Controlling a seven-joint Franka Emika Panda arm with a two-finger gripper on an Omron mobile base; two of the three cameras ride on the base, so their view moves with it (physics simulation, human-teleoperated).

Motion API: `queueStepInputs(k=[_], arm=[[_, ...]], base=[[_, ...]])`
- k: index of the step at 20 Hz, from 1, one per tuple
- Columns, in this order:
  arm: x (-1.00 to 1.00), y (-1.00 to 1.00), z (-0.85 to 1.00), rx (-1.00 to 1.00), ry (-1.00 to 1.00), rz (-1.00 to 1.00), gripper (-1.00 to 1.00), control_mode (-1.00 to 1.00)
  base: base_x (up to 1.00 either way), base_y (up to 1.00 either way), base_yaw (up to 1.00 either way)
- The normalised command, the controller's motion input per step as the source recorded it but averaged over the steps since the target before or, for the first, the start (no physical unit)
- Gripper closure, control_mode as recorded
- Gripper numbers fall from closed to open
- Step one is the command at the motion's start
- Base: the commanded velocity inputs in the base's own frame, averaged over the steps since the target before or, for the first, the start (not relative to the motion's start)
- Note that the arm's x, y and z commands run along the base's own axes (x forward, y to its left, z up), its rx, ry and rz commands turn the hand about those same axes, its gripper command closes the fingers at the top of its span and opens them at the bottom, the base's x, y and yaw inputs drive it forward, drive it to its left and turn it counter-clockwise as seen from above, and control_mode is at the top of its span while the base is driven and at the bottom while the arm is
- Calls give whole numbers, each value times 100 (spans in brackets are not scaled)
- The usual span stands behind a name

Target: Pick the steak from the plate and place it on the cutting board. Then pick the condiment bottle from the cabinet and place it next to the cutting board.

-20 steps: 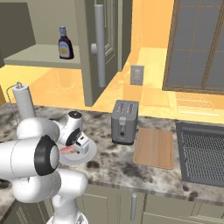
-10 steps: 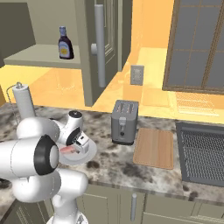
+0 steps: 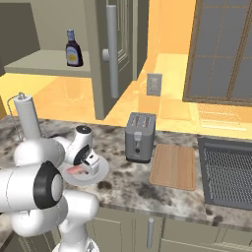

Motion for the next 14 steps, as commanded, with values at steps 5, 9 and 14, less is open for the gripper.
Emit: queueStepInputs(k=[5, 9, 14], arm=[[-11, -4, 15, 0, 0, -1, 100, -100], [-10, -1, 24, 0, -1, 0, 100, -100], [-11, -2, 24, 0, -1, 0, 100, -100]], base=[[0, 0, 0], [0, 0, 0], [0, 0, 0]])
